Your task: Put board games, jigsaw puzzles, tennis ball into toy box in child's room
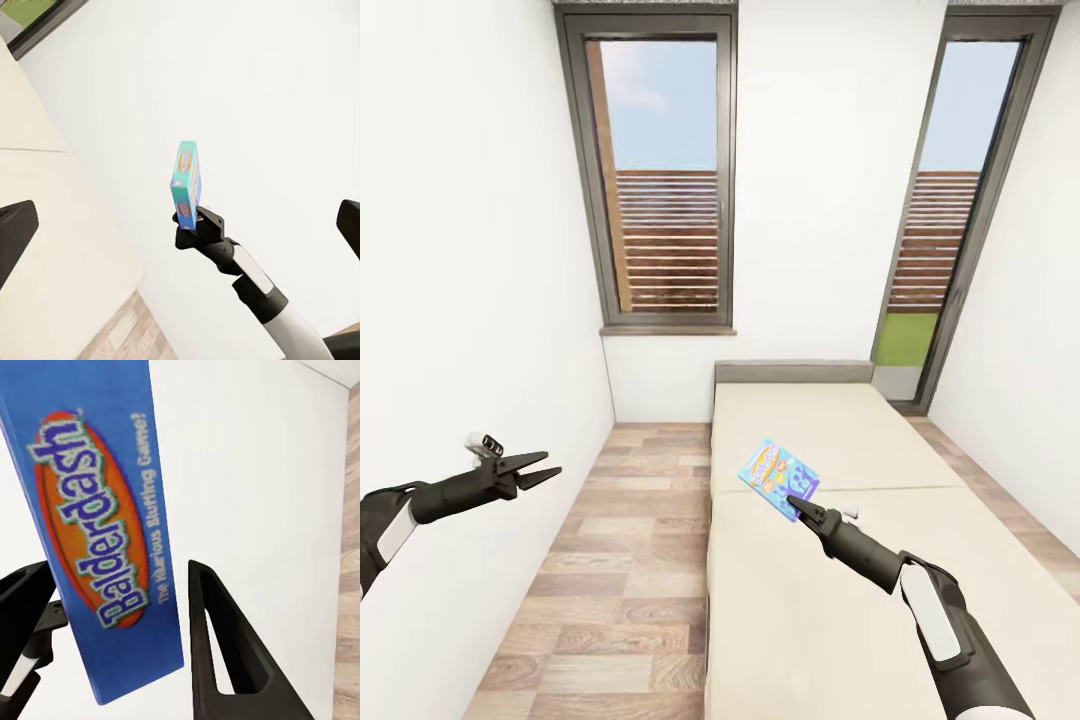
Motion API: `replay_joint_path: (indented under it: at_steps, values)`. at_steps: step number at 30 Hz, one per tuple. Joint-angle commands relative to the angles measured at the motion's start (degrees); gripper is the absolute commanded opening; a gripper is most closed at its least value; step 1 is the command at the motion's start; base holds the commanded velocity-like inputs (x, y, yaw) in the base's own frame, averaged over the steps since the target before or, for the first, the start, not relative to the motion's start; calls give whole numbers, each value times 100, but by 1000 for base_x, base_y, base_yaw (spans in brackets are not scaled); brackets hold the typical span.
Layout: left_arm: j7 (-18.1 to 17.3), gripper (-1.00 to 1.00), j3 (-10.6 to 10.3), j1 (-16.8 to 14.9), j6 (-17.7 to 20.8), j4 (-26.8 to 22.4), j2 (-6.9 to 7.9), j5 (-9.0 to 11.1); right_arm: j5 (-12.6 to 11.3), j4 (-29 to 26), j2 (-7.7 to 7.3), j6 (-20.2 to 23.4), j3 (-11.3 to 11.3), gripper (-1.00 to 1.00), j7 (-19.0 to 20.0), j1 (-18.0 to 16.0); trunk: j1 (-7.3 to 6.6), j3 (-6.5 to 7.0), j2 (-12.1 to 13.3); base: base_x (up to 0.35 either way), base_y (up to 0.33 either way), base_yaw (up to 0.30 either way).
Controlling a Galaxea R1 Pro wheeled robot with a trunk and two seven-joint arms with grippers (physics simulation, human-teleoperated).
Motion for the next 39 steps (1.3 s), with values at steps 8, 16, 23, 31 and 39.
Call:
replay_joint_path:
  at_steps: [8, 16, 23, 31, 39]
  values:
    - [-20, 100, -10, 2, 55, 0, 2, 4, -7, -6, -1, 31, -8, -100, 3, -5, 4, 19, -11, 0, -94, 8]
    - [-20, 100, -10, 3, 56, 0, 2, 4, -9, -1, 1, 31, -8, -100, 0, -5, 4, 20, -11, -2, -291, -171]
    - [-20, 100, -10, 3, 52, 0, 2, 7, -11, 0, 1, 31, -8, -100, -1, -5, 4, 20, -11, -13, -109, -275]
    - [-20, 100, -10, 3, 52, 0, 1, 4, -10, 0, -2, 31, -8, -100, 0, -5, 4, 20, -11, -1, -6, -280]
    - [-20, 100, -5, 3, -12, 0, 2, 5, -13, 11, -7, 37, -10, -100, 2, -5, 4, 20, -11, 0, 0, -281]
